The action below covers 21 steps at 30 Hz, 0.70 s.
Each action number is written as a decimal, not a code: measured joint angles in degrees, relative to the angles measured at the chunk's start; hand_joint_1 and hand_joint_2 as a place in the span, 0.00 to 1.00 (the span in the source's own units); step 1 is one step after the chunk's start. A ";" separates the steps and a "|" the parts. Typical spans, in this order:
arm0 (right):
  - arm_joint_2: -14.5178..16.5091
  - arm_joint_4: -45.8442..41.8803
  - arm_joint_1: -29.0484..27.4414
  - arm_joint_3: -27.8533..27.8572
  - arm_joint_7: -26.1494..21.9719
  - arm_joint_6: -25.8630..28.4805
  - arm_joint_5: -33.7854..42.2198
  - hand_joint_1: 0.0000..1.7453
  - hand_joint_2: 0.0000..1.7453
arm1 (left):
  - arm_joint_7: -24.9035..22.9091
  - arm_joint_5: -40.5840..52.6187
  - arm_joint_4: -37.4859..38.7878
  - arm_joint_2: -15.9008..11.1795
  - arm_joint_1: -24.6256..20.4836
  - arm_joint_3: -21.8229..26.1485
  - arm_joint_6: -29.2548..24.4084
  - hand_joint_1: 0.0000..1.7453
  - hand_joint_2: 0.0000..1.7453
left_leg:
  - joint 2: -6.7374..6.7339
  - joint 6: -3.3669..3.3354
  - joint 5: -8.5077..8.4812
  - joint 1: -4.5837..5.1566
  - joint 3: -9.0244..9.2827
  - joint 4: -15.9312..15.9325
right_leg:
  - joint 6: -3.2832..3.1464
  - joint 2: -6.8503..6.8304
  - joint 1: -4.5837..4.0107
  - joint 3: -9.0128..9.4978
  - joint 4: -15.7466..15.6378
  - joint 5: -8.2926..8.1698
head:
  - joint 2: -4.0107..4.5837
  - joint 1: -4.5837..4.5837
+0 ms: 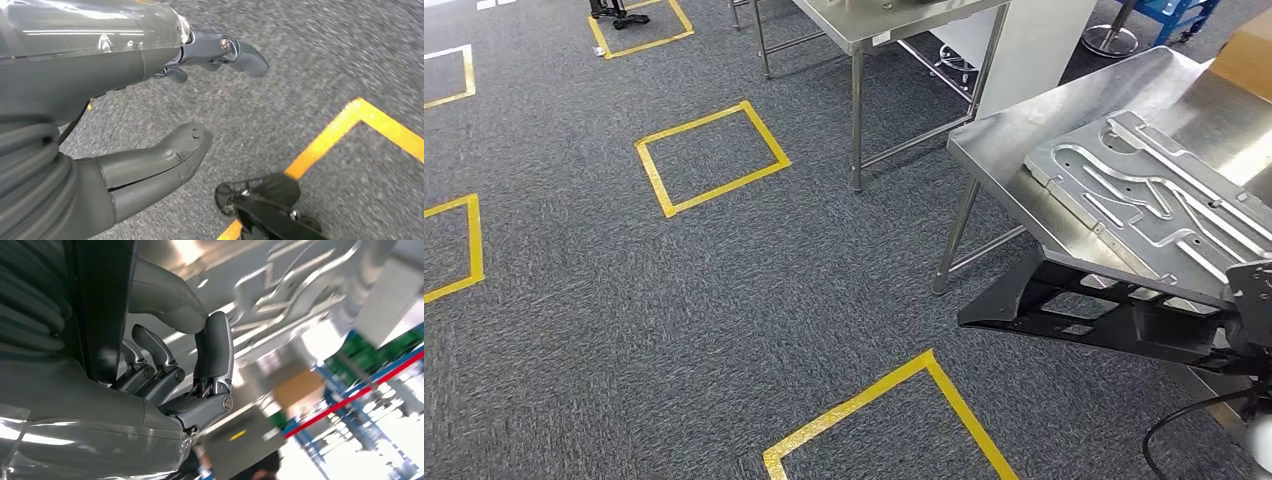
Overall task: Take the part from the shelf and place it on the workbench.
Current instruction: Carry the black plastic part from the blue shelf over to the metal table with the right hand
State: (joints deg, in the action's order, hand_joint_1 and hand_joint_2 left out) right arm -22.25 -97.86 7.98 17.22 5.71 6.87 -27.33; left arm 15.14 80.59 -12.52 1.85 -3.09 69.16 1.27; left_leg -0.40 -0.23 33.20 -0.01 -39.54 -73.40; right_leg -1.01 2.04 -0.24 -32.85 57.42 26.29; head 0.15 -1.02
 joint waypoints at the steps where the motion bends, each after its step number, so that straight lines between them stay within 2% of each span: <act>1: -0.11 0.13 -0.19 0.63 -0.15 -0.01 0.05 1.00 1.00 | 0.04 0.00 0.00 -0.03 -0.01 0.00 0.00 0.00 1.00 | 0.46 -0.38 -2.48 0.07 1.57 3.94 | -0.01 0.69 -0.06 0.13 0.01 0.04 | 0.00 0.00; 3: -0.21 0.25 -0.72 1.65 -0.56 0.04 0.21 1.00 1.00 | 0.15 0.01 0.00 -0.17 -0.06 0.00 0.01 0.00 1.00 | 2.30 -1.23 -6.11 0.19 5.11 12.12 | 0.13 1.89 -0.09 0.23 0.06 0.14 | 0.00 0.05; 4: -0.22 0.28 -1.24 2.13 -0.84 0.08 0.36 1.00 1.00 | 0.22 0.04 0.00 -0.24 -0.10 0.00 0.01 0.00 1.00 | 2.97 -1.51 -6.85 0.28 6.20 14.50 | 0.37 2.41 0.00 0.16 0.08 0.14 | 0.00 0.04; 5: -0.21 0.31 -1.96 2.63 -1.16 0.13 0.56 1.00 1.00 | 0.30 0.11 0.00 -0.30 -0.14 0.00 0.02 0.00 1.00 | 3.27 -1.67 -6.86 0.34 6.65 15.44 | 0.68 2.85 0.15 0.04 0.09 0.12 | 0.00 0.04; 7: -0.23 0.32 -3.48 3.79 -1.87 0.24 1.11 1.00 1.00 | 0.48 0.27 0.00 -0.33 -0.26 0.00 0.02 0.00 1.00 | 2.52 -1.94 -7.12 0.36 7.01 16.15 | 1.42 3.44 0.43 -0.14 0.06 0.12 | 0.00 -0.01; 9: -0.36 0.28 -4.46 5.12 -2.39 0.27 1.66 1.00 1.00 | 0.66 0.36 0.00 -0.33 -0.34 0.00 0.05 0.00 1.00 | 1.60 -2.40 -7.60 0.21 7.53 17.28 | 1.96 1.86 0.48 -0.90 1.71 1.39 | 0.00 0.16; 11: -0.45 0.26 -4.88 6.36 -2.61 0.22 2.05 1.00 1.00 | 0.74 0.38 0.00 -0.32 -0.25 0.00 0.11 0.00 1.00 | 0.57 -2.66 -7.80 0.18 7.83 17.88 | 2.48 -0.55 0.66 -3.78 7.59 4.73 | 0.00 0.40; 12: -0.47 0.28 -5.07 6.82 -2.65 0.17 2.18 1.00 1.00 | 0.75 0.39 0.00 -0.32 -0.18 0.00 0.15 0.00 1.00 | 0.06 -2.68 -7.76 0.18 7.83 17.90 | 2.80 -1.12 0.87 -5.73 11.35 6.41 | 0.00 0.47; 13: -0.47 0.31 -5.30 7.20 -2.63 0.10 2.29 1.00 1.00 | 0.75 0.39 0.00 -0.32 -0.13 0.00 0.17 0.00 1.00 | -0.46 -2.63 -7.69 0.16 7.82 17.86 | 3.13 -1.35 1.14 -7.26 14.21 7.31 | 0.00 0.49; 14: -0.50 0.33 -5.50 7.51 -2.51 -0.01 2.37 1.00 1.00 | 0.74 0.40 0.00 -0.32 -0.12 0.00 0.19 0.00 1.00 | -0.99 -2.53 -7.57 0.12 7.82 17.77 | 3.47 -1.50 1.43 -7.95 15.31 7.15 | 0.00 0.48; 15: -0.67 0.35 -5.61 7.86 -2.27 -0.22 2.39 1.00 1.00 | 0.73 0.42 0.00 -0.32 -0.14 0.00 0.20 0.00 1.00 | -1.51 -2.37 -7.39 0.02 7.82 17.58 | 3.83 -1.77 1.72 -7.39 14.05 5.85 | 0.00 0.48; 17: -1.70 0.54 -5.38 8.87 -1.17 -0.99 2.32 1.00 1.00 | 0.68 0.51 -0.01 -0.38 -0.20 0.00 0.26 0.00 1.00 | -2.44 -1.81 -6.78 -0.14 7.81 16.81 | 4.54 -3.42 2.24 -3.67 6.75 2.10 | 0.00 0.50; 18: -2.61 0.87 -4.93 9.55 -0.39 -1.60 2.29 1.00 1.00 | 0.66 0.58 0.00 -0.47 -0.22 0.00 0.30 0.00 1.00 | -2.82 -1.44 -6.40 -0.06 7.80 16.28 | 4.62 -4.33 2.29 -1.95 3.41 0.78 | 0.00 0.53; 19: -3.70 1.42 -4.39 10.37 0.42 -2.33 2.30 1.00 1.00 | 0.63 0.69 0.01 -0.58 -0.24 0.00 0.34 0.00 1.00 | -3.09 -1.07 -6.09 0.08 7.80 15.89 | 4.44 -4.90 2.28 -0.97 1.51 0.22 | 0.00 0.51; 20: -4.88 2.04 -3.78 11.26 1.04 -3.01 2.36 1.00 1.00 | 0.61 0.78 0.02 -0.69 -0.26 0.00 0.37 0.00 1.00 | -3.37 -0.73 -5.87 0.24 7.81 15.63 | 4.11 -5.06 2.18 -0.82 1.04 0.28 | 0.00 0.47; 21: -6.10 2.68 -3.19 12.18 1.51 -3.62 2.43 1.00 1.00 | 0.58 0.85 0.04 -0.74 -0.29 0.00 0.38 0.00 1.00 | -3.71 -0.45 -5.74 0.34 7.85 15.51 | 3.65 -4.56 2.04 -1.00 1.25 0.22 | 0.00 0.40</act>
State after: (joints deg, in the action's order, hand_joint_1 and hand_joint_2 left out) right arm -28.35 -95.18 4.79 29.40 7.22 3.25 -24.91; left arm 15.72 81.44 -12.49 1.11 -3.38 69.16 1.64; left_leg -4.11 -0.68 27.45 0.33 -31.69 -57.90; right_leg 2.65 -2.52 1.80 -33.85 58.67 26.51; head 0.15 -0.62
